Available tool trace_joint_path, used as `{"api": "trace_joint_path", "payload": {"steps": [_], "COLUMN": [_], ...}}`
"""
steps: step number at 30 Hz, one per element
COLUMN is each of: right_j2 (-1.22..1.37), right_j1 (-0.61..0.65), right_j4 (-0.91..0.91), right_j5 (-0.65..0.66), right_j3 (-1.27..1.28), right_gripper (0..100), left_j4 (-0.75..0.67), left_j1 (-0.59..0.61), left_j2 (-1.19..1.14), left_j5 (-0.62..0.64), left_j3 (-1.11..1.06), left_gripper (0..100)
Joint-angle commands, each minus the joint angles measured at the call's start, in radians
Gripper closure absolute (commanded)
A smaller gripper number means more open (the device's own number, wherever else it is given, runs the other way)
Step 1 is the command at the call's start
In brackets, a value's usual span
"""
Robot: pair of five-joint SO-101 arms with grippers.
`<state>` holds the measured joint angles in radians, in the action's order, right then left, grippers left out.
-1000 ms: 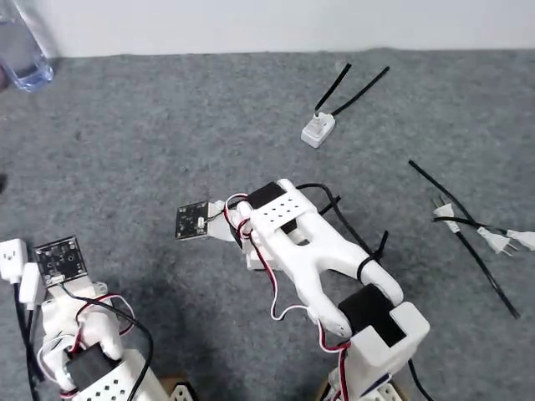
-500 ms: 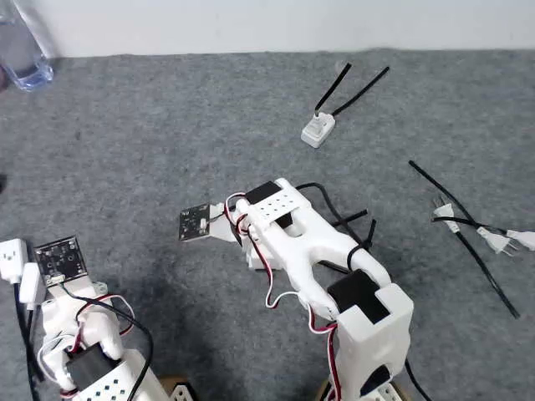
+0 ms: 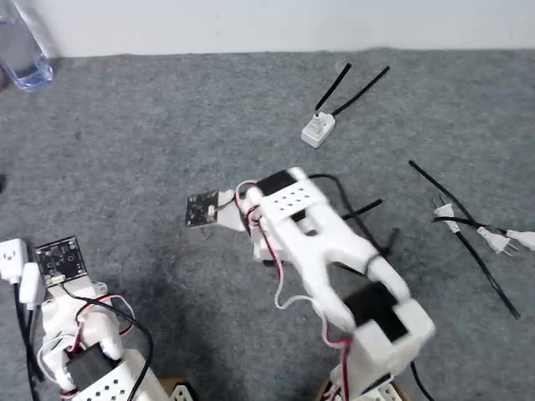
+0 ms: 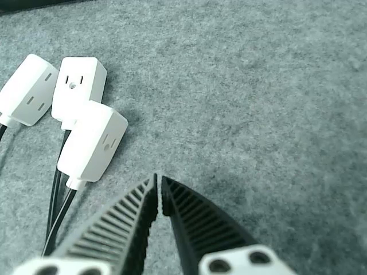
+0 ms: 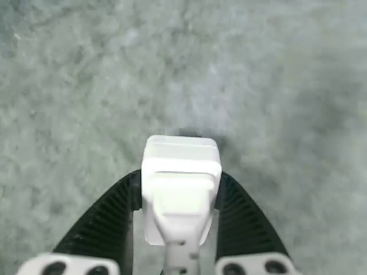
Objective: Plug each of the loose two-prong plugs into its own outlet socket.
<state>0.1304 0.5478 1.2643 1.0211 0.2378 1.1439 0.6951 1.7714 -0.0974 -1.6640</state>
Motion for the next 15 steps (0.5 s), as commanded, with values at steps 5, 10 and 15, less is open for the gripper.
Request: {"api": "trace_joint_path", "payload": {"steps": [5,10,15], "right_j2": [-0.329,-0.496,-0.650], "right_j1": [-0.117,-0.213,-0.309], "right_j4": [0.134,0.188,0.180], "right_j5": [-0.002,-0.040,-0.057], "right_j3": [-0.018,-0.017,-0.017], "right_gripper": [99.0,99.0,99.0], "left_j4": [-0.023,-0.023,-0.023], "left_j1": [0.003,0.002,0.000], "left_j2": [0.003,0.003,0.003], "left_j5": [-0.009,-0.009,-0.009], "left_j3": [0.004,0.004,0.004], "left_gripper": [99,99,99]}}
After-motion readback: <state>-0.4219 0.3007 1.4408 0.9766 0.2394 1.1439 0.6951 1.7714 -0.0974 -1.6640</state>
